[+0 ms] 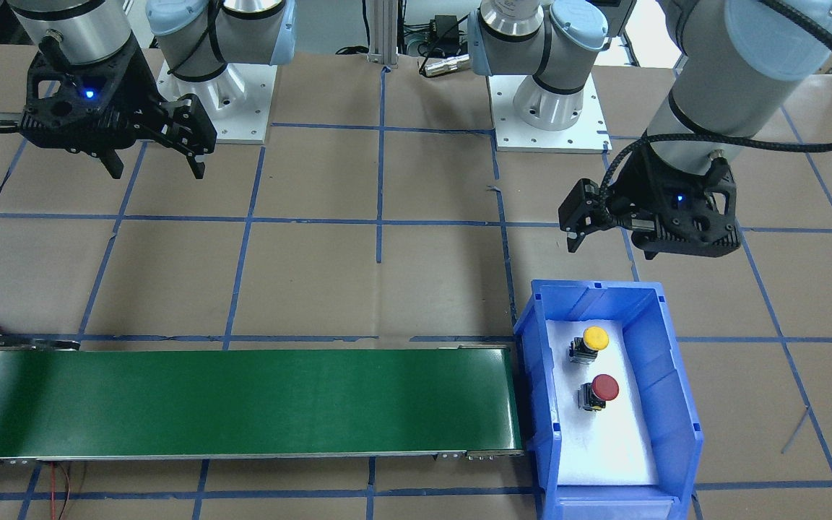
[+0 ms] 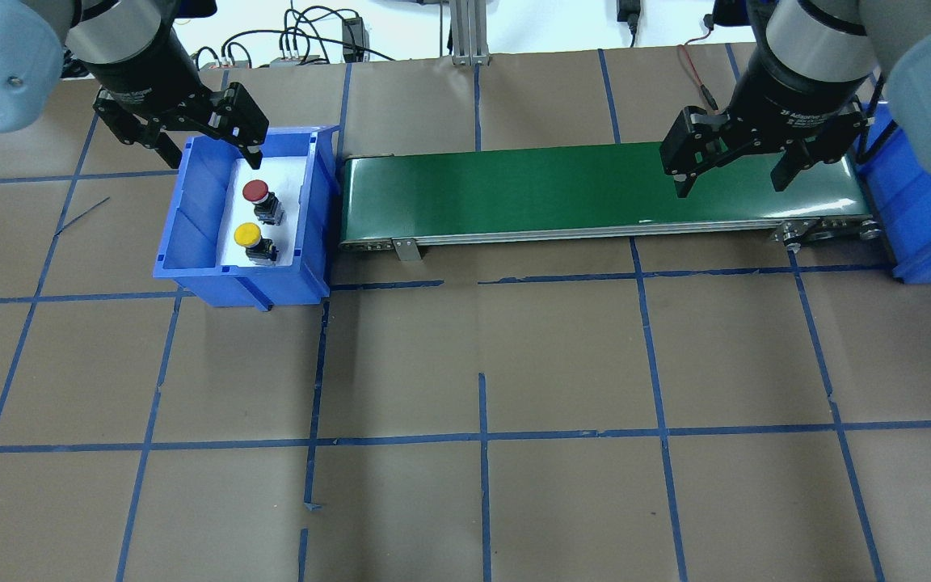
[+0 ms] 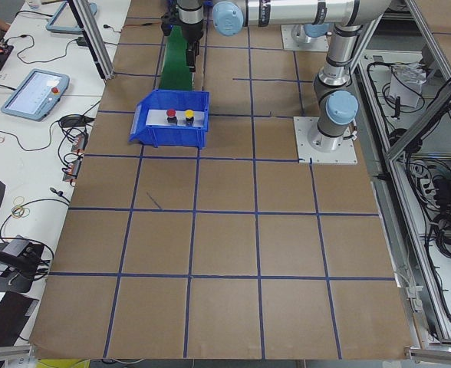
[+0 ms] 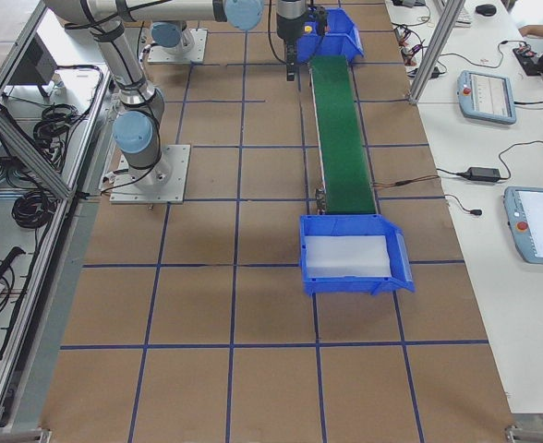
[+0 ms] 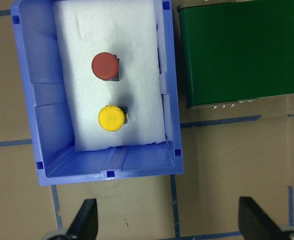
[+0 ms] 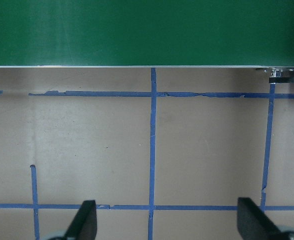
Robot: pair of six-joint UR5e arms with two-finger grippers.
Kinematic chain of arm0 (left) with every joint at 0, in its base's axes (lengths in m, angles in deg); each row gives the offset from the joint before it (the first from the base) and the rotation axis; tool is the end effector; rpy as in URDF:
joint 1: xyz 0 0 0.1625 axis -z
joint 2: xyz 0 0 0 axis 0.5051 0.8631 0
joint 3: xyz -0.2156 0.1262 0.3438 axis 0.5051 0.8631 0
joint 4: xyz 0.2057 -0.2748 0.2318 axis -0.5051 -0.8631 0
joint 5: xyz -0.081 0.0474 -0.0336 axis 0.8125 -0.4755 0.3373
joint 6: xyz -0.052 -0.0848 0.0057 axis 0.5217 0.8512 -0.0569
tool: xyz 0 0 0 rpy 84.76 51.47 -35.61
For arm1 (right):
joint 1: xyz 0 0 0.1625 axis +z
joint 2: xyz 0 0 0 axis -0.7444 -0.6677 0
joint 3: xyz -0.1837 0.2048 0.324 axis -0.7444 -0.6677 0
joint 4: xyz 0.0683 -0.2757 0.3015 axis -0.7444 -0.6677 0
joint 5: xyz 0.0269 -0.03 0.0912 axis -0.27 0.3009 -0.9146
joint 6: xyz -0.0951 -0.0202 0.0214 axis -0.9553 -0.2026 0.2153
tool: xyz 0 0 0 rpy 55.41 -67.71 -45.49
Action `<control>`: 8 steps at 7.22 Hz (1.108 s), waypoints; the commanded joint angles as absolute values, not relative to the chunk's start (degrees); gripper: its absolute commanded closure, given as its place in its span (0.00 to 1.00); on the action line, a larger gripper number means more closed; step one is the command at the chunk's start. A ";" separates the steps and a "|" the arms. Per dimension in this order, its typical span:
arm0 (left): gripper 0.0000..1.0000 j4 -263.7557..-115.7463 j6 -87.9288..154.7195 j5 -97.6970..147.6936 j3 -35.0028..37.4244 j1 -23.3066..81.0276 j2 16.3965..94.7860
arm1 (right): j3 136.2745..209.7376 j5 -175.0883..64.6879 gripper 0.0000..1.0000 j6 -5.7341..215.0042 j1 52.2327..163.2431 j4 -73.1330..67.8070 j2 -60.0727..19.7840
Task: Transport two buttons from left to right
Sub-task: 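Lower the left gripper into the blue bin over the red button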
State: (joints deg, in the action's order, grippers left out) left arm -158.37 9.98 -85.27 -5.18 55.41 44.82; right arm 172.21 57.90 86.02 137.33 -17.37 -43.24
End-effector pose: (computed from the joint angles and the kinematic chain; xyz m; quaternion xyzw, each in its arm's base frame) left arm -0.0936 -0.5677 0.4625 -0.0388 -0.9991 0.0160 0.0093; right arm 0.1267 -0.4759 0.4968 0.0116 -0.9997 0.0195 0.0012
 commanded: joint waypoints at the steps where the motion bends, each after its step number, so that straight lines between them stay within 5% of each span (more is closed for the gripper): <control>1: 0.00 -153.55 9.00 -84.43 -5.12 54.22 49.86 | 172.21 57.91 0.00 86.02 137.32 -17.41 -43.24; 8: 0.00 -141.17 5.57 -84.69 -5.47 52.11 61.91 | 172.21 57.91 0.00 86.02 137.40 -17.41 -43.24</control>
State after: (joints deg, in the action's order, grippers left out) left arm -143.13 5.42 -84.57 -5.47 52.14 60.26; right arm 172.15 57.84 86.02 137.37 -17.40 -43.24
